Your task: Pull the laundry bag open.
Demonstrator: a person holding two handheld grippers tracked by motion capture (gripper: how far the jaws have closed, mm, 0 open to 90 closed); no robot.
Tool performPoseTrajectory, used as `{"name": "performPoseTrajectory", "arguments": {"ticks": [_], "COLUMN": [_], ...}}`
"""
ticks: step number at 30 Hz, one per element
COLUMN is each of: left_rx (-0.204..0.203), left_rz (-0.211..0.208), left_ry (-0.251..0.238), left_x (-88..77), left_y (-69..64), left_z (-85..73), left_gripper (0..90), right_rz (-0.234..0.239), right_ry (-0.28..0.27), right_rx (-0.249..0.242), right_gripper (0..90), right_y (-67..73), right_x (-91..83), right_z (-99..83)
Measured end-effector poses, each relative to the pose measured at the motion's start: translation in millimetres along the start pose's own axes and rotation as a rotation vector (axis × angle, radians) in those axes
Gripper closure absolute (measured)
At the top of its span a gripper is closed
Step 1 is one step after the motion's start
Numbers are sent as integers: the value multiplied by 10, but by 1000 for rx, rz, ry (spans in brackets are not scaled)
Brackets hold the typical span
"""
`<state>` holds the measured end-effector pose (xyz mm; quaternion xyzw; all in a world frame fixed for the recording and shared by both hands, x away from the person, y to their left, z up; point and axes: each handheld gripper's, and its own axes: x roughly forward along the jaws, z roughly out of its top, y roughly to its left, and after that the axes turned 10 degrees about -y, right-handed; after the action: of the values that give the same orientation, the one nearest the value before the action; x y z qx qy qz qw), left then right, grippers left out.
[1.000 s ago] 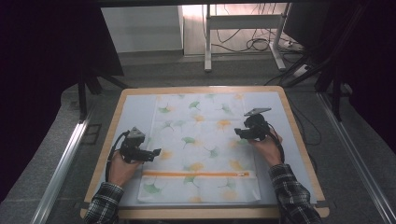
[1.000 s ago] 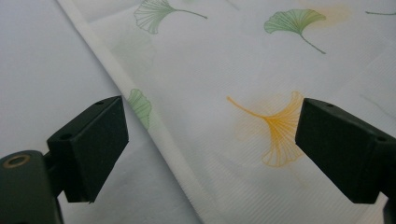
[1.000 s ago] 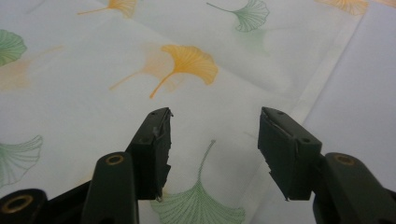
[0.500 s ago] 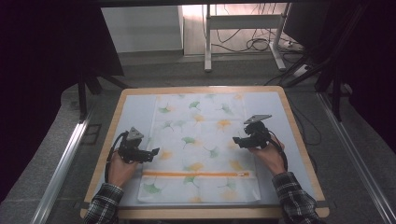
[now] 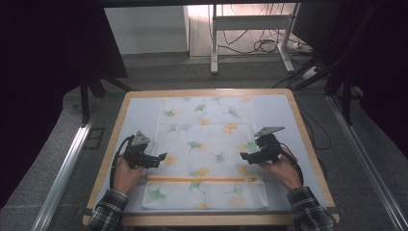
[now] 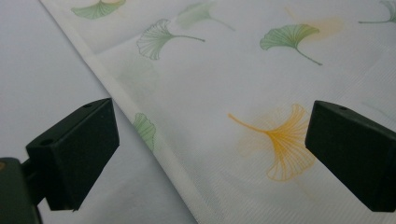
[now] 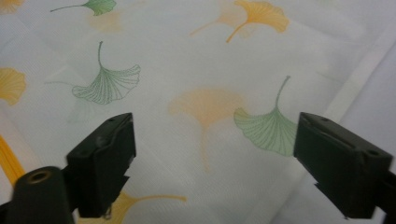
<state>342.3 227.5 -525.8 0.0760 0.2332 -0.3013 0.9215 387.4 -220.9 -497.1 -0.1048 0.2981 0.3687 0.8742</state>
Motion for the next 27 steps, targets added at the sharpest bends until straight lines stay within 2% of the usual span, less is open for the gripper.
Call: {"name": "performPoseTrajectory", "arguments": {"ticks": [4, 9, 13, 15, 18, 19, 20, 21, 24, 27], "left_rx": [-24, -1, -3, -36, -59, -55, -46, -35, -21, -6], "left_rz": [-6, -7, -17, -40, -68, -69, -69, -68, -71, -91], "left_ry": [-8, -5, -3, -4, -12, -12, -16, -26, -42, -30], "left_x": [-6, 2, 15, 27, 33, 29, 24, 17, 5, 16], "left_y": [8, -26, -47, -51, -72, -88, -105, -124, -172, -231], "left_z": [3, 18, 26, 29, 47, 64, 79, 93, 129, 148], "left_gripper": [20, 22, 22, 22, 22, 22, 26, 28, 34, 28], "right_rz": [-5, -5, 3, -8, -4, -1, 20, 28, 41, 58], "right_ry": [-10, -16, -16, -11, 13, 14, 20, 25, 32, 55], "right_rx": [5, 16, 26, 25, -13, -16, -15, -17, -51, -69], "right_gripper": [76, 42, 36, 88, 242, 282, 361, 391, 520, 588], "right_y": [20, 28, 24, 37, 73, 79, 87, 101, 151, 200], "right_x": [-79, -205, -302, -351, -437, -457, -492, -520, -591, -634], "right_z": [-47, -111, -164, -175, -192, -201, -217, -232, -279, -330]}}
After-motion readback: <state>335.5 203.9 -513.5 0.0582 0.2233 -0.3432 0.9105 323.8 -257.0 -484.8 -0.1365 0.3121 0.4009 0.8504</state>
